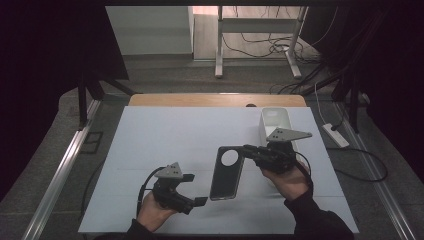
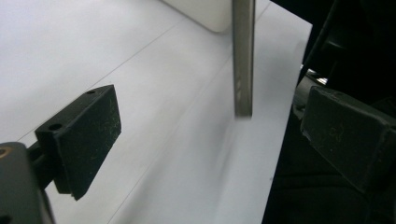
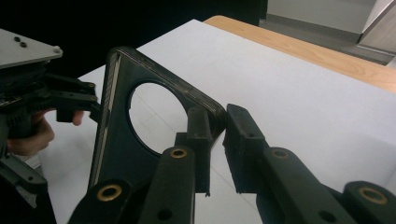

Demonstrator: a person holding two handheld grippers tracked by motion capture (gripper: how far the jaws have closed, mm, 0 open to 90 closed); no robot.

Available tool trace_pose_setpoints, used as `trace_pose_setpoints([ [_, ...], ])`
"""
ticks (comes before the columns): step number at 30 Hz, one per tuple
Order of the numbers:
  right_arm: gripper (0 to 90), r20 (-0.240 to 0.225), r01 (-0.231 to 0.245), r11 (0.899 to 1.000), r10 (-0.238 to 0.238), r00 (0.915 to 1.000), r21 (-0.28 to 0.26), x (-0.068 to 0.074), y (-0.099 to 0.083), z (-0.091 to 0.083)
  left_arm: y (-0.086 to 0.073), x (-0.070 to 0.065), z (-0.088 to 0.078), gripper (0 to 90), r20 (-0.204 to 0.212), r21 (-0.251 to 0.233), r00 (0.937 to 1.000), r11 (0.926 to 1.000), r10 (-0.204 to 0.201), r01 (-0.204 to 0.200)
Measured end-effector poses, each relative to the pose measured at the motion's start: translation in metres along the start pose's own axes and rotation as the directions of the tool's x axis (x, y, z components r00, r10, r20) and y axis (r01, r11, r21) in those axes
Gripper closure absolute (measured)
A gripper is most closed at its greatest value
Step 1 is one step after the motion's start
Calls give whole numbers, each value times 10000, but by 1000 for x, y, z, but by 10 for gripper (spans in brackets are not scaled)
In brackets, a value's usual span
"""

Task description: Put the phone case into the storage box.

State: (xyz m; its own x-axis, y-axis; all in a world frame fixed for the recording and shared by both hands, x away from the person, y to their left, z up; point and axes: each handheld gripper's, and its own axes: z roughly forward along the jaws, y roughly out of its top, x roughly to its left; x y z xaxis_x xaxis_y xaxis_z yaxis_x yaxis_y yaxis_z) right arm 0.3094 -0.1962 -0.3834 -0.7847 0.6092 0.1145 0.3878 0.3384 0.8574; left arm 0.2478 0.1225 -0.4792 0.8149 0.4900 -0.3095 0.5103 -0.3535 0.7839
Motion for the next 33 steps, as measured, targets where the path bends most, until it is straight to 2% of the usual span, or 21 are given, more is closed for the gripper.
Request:
trace_pose_setpoints([
  [1,798,8,0,10000,0,10000,-9,-1,1,0,0,0,0,49,0,0,10000,10000,0,0],
  [6,798,132,-24,10000,25,9999,-86,-6,7,-4,-15,5,-16,32,-686,-278,9976,9996,-53,34],
  [9,798,176,-68,9998,71,9998,-178,-12,12,-7,-28,10,-27,14,-1345,-337,9909,9994,-62,17],
  [10,798,176,-68,9998,71,9998,-178,-12,12,-7,-28,10,-27,10,-1345,-337,9909,9994,-62,17],
  [12,799,228,-104,9996,110,9997,-252,-17,15,-9,-37,13,-35,9,-1830,-320,9830,9994,-170,113],
  [14,799,272,-188,9993,197,9994,-315,-23,17,-10,-42,14,-40,1,-2125,-305,9769,9994,-215,154],
  [15,799,272,-188,9993,197,9994,-315,-23,17,-10,-42,14,-40,1,-2125,-305,9769,9994,-215,154],
  [17,799,357,-261,9990,274,9990,-369,-28,18,-11,-48,15,-47,0,-2441,-335,9694,9992,-277,201],
  [23,800,647,-262,9985,293,9975,-474,-41,24,-15,-63,18,-59,0,-3026,-509,9508,9972,-670,540],
  [29,800,780,-343,9977,388,9962,-581,-52,29,-19,-79,18,-68,0,-3640,-392,9277,9965,-836,744],
  [33,800,953,-328,9975,387,9947,-627,-59,33,-21,-85,19,-74,0,-3810,-500,9193,9950,-986,860],
])
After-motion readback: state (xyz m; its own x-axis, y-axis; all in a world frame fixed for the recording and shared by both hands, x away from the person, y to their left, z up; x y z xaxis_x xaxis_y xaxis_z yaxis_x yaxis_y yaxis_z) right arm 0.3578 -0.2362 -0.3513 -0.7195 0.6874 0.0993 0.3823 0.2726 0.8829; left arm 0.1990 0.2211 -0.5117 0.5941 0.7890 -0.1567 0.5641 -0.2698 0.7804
